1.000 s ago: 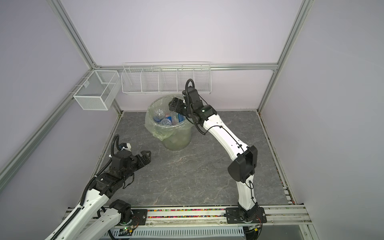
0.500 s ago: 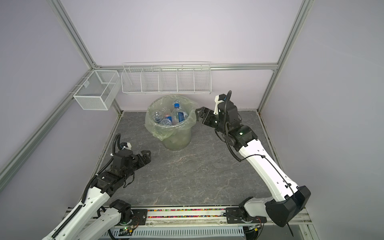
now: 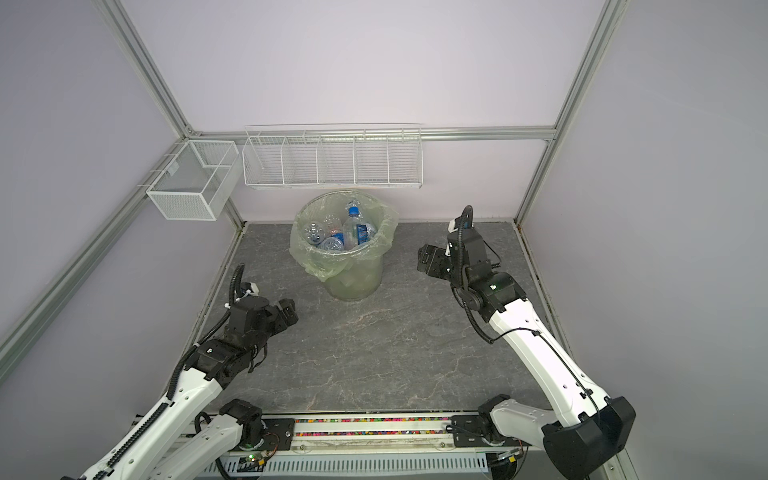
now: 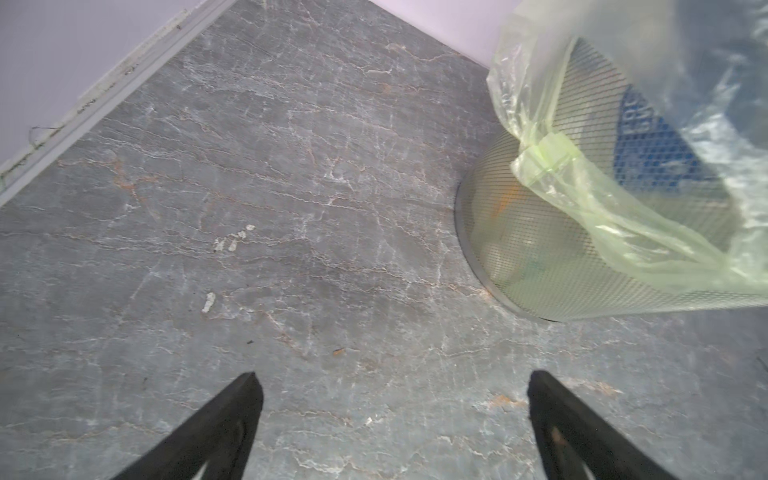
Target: Throw the plastic bottles in the bin
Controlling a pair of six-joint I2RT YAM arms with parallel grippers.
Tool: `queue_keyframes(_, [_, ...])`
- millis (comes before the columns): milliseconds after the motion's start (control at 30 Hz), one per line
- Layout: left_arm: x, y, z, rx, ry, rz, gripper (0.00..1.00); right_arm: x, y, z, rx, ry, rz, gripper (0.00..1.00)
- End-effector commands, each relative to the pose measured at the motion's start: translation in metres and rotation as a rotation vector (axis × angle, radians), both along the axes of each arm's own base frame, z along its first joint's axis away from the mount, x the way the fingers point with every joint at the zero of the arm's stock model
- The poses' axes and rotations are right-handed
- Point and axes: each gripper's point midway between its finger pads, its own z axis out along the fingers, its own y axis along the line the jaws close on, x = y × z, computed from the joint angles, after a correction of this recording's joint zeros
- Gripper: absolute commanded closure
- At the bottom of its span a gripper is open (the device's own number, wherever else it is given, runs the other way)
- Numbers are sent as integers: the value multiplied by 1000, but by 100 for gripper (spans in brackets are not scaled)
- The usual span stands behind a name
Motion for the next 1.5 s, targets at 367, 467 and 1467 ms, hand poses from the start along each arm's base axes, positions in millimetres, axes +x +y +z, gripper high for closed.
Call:
queue_keyframes(367, [-6, 65, 8, 192, -227, 285, 1, 8, -84, -90, -227, 76, -177, 11])
queue_keyframes(467, [-9, 75, 12, 233, -240, 331, 1, 4, -84, -98, -118, 28, -136, 11])
queue_keyframes(1467, [72, 106, -14, 388, -395, 437, 1, 13, -175, -150, -170, 2, -424, 11])
